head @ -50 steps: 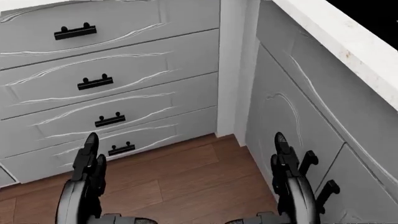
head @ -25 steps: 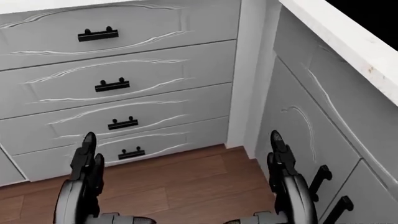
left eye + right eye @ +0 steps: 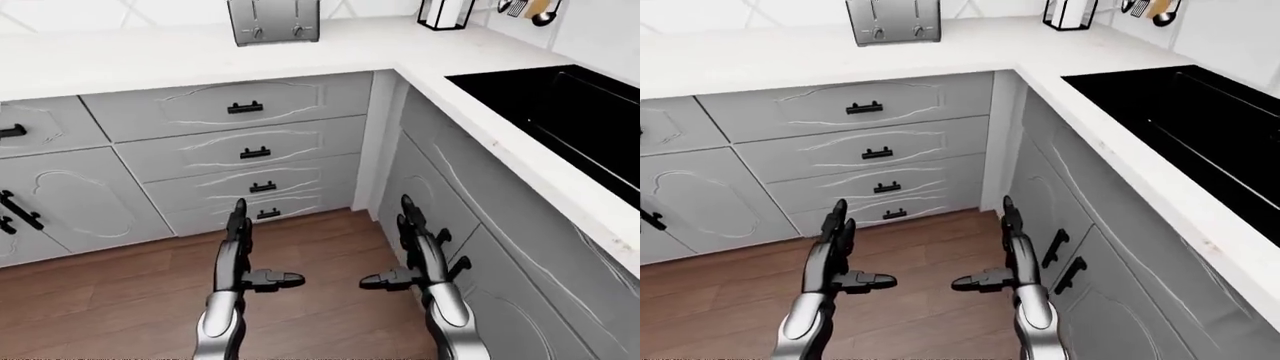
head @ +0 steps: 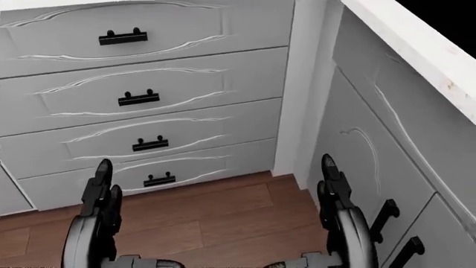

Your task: Navigate to the toaster.

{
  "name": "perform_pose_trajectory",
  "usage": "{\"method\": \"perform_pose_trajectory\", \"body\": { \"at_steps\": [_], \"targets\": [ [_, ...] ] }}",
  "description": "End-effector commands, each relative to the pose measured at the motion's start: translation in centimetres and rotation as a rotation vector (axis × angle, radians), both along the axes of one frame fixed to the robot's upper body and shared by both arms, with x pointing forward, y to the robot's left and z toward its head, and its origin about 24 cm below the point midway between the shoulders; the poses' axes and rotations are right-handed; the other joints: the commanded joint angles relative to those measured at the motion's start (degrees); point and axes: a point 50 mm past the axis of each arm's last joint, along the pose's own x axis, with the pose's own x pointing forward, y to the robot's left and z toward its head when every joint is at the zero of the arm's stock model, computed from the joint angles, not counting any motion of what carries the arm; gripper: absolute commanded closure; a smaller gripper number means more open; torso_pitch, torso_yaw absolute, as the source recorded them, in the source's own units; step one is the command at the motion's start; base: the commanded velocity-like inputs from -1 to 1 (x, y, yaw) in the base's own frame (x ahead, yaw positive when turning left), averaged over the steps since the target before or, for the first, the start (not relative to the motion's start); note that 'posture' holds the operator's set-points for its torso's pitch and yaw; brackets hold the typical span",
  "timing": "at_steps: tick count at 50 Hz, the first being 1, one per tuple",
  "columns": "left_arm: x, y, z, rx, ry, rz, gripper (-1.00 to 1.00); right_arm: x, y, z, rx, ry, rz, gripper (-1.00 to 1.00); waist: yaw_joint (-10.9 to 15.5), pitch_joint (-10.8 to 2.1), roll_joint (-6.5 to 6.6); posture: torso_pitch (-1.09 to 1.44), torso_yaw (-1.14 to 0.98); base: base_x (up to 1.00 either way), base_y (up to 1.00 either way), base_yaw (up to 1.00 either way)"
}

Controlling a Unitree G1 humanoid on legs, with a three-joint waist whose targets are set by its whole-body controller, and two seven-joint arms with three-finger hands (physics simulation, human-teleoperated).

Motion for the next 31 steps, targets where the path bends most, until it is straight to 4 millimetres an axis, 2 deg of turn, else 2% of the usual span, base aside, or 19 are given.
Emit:
{"method": "perform_pose_trajectory", "body": {
  "at_steps": [1, 2, 3, 5, 6, 7, 8, 11, 12, 13, 15, 19, 21, 22, 23, 24, 25, 27, 31],
  "targets": [
    [0.36, -0.22, 1.36, 0.000, -0.073, -0.011, -1.00, 0.37, -0.11, 1.10, 0.000, -0.063, -0.004, -1.00, -0.59, -0.37, -0.82, 0.00, 0.00, 0.00, 0.00, 0.05],
    [0.36, -0.22, 1.36, 0.000, -0.073, -0.011, -1.00, 0.38, -0.11, 1.08, 0.000, -0.063, -0.004, -1.00, -0.84, -0.37, 1.65, 0.00, 0.00, 0.00, 0.00, 0.06],
    [0.36, -0.22, 1.36, 0.000, -0.073, -0.011, -1.00, 0.34, -0.12, 1.12, 0.001, -0.063, -0.004, -1.00, -0.50, -0.62, 0.82, 0.00, 0.00, 0.00, 0.00, 0.05],
    [0.36, -0.22, 1.36, 0.000, -0.073, -0.011, -1.00, 0.32, -0.13, 1.12, 0.001, -0.062, -0.005, -1.00, -0.80, 0.02, 1.40, 0.00, 0.00, 0.00, 0.00, 0.05],
    [0.36, -0.22, 1.36, 0.000, -0.073, -0.011, -1.00, 0.33, -0.14, 1.08, 0.002, -0.062, -0.006, -1.00, -0.75, -1.32, 1.72, 0.00, 0.00, 0.00, 0.00, 0.05],
    [0.36, -0.22, 1.36, 0.000, -0.073, -0.011, -1.00, 0.33, -0.14, 1.09, 0.002, -0.062, -0.006, -1.00, -0.76, -0.24, 2.53, 0.00, 0.00, 0.00, 0.00, 0.05],
    [0.36, -0.22, 1.36, 0.000, -0.073, -0.011, -1.00, 0.34, -0.14, 1.09, 0.002, -0.062, -0.006, -1.00, -0.97, -0.67, 2.95, 0.00, 0.00, 0.00, 0.00, 0.06],
    [0.36, -0.22, 1.36, 0.000, -0.073, -0.011, -1.00, 0.33, -0.11, 1.08, -0.001, -0.063, -0.003, -1.00, -1.01, 0.03, 6.55, 0.00, 0.00, 0.00, 0.00, 0.05],
    [0.36, -0.22, 1.36, 0.000, -0.073, -0.011, -1.00, 0.31, -0.10, 1.12, -0.002, -0.063, -0.003, -1.00, -1.30, -1.21, 7.48, 0.00, 0.00, 0.00, 0.00, 0.05],
    [0.36, -0.22, 1.36, 0.000, -0.073, -0.011, -1.00, 0.27, -0.08, 1.19, -0.002, -0.063, -0.002, -1.00, -0.57, -0.56, 5.38, 0.00, 0.00, 0.00, 0.00, 0.06],
    [0.36, -0.22, 1.36, 0.000, -0.073, -0.011, -1.00, 0.23, -0.07, 1.24, -0.003, -0.064, -0.002, -1.00, -0.53, -0.48, 6.04, 0.00, 0.00, 0.00, 0.00, 0.06],
    [0.36, -0.22, 1.36, 0.000, -0.073, -0.011, -1.00, 0.24, -0.03, 1.24, -0.005, -0.065, 0.000, -1.00, -0.12, -0.37, 4.11, 0.00, 0.00, 0.00, 0.00, 0.05],
    [0.36, -0.22, 1.36, 0.000, -0.073, -0.011, -1.00, 0.36, -0.06, 1.04, -0.005, -0.065, 0.000, -1.00, 0.03, -0.80, 2.44, 0.00, 0.00, 0.00, 0.00, 0.05],
    [0.36, -0.22, 1.36, 0.000, -0.073, -0.011, -1.00, 0.37, -0.06, 1.03, -0.005, -0.064, 0.001, -1.00, -0.03, 0.12, 0.32, 0.00, 0.00, 0.00, 0.00, 0.05],
    [0.36, -0.22, 1.36, 0.000, -0.073, -0.011, -1.00, 0.36, -0.06, 1.06, -0.005, -0.065, 0.001, -1.00, 0.24, -1.37, 0.85, 0.00, 0.00, 0.00, 0.00, 0.06],
    [0.36, -0.22, 1.36, 0.000, -0.073, -0.011, -1.00, 0.32, -0.04, 1.12, -0.006, -0.065, 0.001, -1.00, -0.31, -0.76, 1.71, 0.00, 0.00, 0.00, 0.00, 0.05],
    [0.36, -0.22, 1.36, 0.000, -0.073, -0.011, -1.00, 0.25, -0.01, 1.24, -0.006, -0.065, 0.002, -1.00, -0.46, -0.46, 1.44, 0.00, 0.00, 0.00, 0.00, 0.06],
    [0.36, -0.22, 1.36, 0.000, -0.073, -0.011, -1.00, 0.23, -0.02, 1.23, -0.006, -0.065, 0.001, -1.00, -0.54, -0.82, 1.84, 0.00, 0.00, 0.00, 0.00, 0.05],
    [0.36, -0.22, 1.36, 0.000, -0.073, -0.011, -1.00, 0.26, -0.04, 1.15, -0.006, -0.065, 0.002, -1.00, -0.53, -0.33, 4.47, 0.00, 0.00, 0.00, 0.00, 0.06]
  ]
}}
